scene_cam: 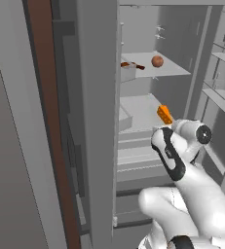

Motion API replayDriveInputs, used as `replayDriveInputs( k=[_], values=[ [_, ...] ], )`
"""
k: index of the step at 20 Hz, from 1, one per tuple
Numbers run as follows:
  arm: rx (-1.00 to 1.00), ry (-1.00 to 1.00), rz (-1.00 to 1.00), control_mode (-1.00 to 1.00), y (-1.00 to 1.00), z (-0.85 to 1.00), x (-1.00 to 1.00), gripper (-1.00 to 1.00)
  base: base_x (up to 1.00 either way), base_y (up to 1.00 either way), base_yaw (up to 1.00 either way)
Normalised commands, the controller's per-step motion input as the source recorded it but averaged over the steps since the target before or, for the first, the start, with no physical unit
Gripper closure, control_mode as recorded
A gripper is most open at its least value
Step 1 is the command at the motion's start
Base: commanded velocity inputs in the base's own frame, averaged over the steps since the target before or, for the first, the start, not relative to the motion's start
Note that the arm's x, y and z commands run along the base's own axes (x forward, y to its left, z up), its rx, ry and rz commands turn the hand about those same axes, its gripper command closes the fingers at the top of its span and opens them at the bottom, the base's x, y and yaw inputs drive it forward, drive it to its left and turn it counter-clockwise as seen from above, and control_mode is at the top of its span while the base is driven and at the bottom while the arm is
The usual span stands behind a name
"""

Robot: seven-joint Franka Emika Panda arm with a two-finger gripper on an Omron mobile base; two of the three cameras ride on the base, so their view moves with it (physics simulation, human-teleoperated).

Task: Take the cheese, chicken drumstick, and onion from the fridge and place them on the plate on the dining counter to create an appetizer plate.

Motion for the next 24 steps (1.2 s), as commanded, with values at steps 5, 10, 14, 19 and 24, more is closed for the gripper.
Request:
replayDriveInputs(
  k=[5, 10, 14, 19, 24],
  values=[
    [-0.03, 0.36, 0.05, -1.0, 0.0, 0.96, -0.99, 1.0, 0.0, 0.0, 0.0],
    [-0.05, 0.33, 0.15, -1.0, 0.16, 0.3, -0.93, 1.0, 0.0, 0.0, 0.0],
    [-0.02, 0.12, 0.21, -1.0, 0.19, 0.14, -0.98, 1.0, 0.0, 0.0, 0.0],
    [0.0, -0.05, 0.12, -1.0, 0.0, 0.72, -1.0, 1.0, 0.0, 0.0, 0.0],
    [0.0, -0.01, 0.02, -1.0, 0.0, 0.62, -0.49, 1.0, 0.0, 0.0, 0.0]
  ],
)
